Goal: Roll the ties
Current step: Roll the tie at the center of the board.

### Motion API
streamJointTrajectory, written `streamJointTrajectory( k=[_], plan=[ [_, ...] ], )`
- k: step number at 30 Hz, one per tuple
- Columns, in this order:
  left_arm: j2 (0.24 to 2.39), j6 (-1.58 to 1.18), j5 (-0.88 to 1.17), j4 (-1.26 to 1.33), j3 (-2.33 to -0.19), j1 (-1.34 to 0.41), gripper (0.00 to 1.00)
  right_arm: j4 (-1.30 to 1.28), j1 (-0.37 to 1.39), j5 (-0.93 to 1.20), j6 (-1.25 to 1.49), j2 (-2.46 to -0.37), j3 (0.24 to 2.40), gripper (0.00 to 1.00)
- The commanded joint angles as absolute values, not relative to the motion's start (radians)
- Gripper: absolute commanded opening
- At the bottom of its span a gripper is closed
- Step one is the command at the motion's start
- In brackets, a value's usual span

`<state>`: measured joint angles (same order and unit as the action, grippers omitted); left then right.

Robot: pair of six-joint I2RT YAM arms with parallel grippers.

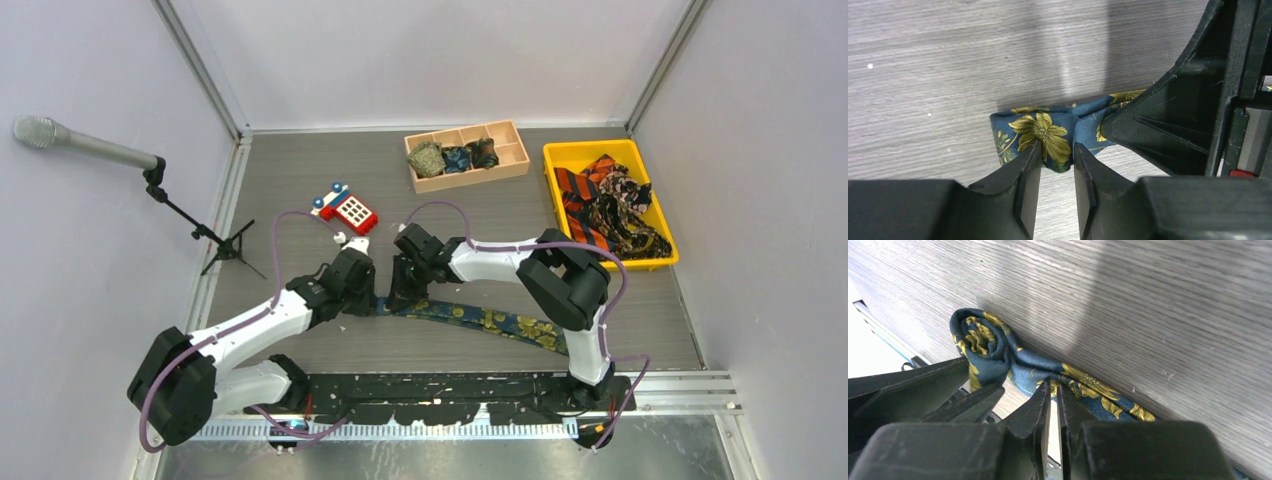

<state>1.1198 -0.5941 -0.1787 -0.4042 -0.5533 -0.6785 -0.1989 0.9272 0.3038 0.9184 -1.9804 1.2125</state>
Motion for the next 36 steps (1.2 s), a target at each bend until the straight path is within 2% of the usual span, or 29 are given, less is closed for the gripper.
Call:
streamJointTrajectory(
  k=[1, 7, 13, 23, 36],
  plan=[
    [1.120, -0.588, -0.137, -0.464, -0.557, -0.695, 0.36, -0.238, 0.921, 0.265, 0.891, -1.915, 1.238, 0.16],
    [1.091, -0.588, -0.118, -0.461, -0.550, -0.696, 0.39, -0.268, 0.918, 0.267, 0.885, -1.908, 1.293, 0.16],
    [1.079, -0.595, -0.111, -0.460, -0.542, -0.697, 0.31, -0.284, 0.916, 0.278, 0.885, -1.910, 1.349, 0.16],
    [1.065, -0.597, -0.114, -0.462, -0.539, -0.696, 0.22, -0.256, 0.932, 0.327, 0.913, -1.943, 1.393, 0.16],
    [1.049, -0.612, -0.109, -0.471, -0.538, -0.695, 0.21, -0.203, 0.968, 0.355, 0.940, -2.036, 1.419, 0.16]
  ],
)
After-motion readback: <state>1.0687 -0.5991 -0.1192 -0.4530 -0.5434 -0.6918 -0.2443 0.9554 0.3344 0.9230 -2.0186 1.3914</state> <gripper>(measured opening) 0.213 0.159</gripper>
